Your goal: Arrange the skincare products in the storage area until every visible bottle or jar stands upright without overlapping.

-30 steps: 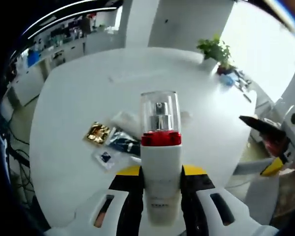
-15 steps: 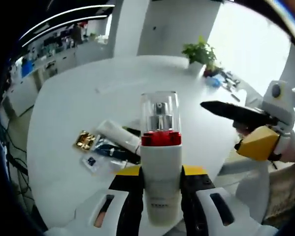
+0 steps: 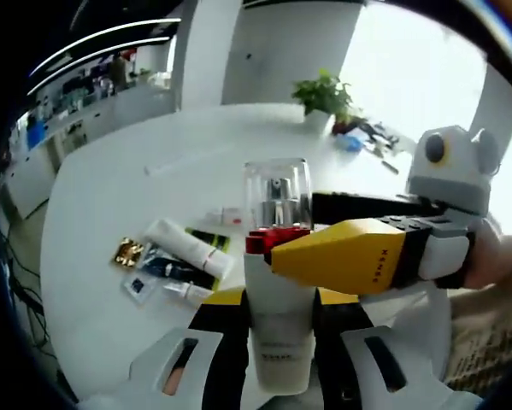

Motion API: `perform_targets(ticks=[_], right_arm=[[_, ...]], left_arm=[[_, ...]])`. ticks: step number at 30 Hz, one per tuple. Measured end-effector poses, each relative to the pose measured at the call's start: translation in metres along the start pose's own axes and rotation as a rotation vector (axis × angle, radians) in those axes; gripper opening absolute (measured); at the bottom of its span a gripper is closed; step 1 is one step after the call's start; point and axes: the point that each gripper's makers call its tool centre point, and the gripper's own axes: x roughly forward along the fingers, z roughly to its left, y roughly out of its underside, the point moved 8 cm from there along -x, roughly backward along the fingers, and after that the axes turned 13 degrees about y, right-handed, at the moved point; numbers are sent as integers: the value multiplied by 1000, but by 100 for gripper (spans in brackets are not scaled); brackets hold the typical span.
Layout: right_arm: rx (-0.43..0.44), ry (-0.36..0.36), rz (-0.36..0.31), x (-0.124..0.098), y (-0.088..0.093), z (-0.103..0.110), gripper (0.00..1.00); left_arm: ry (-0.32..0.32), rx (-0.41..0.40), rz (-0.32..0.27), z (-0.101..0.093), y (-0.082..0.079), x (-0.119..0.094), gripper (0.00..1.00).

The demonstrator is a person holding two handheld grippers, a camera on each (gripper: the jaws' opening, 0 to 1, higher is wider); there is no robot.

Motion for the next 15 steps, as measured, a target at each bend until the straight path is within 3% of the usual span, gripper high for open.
perform_targets(ticks=[6, 11, 15], right_arm=[[20, -20, 13, 0, 2, 6, 44], [20, 18, 14, -2, 1, 0, 37], [31, 28, 12, -5, 2, -1, 37]], left_arm=[[18, 27, 0, -11, -2, 4, 25], [33, 28, 1, -18, -1, 7, 25], [33, 45, 9, -23, -1, 8, 25]])
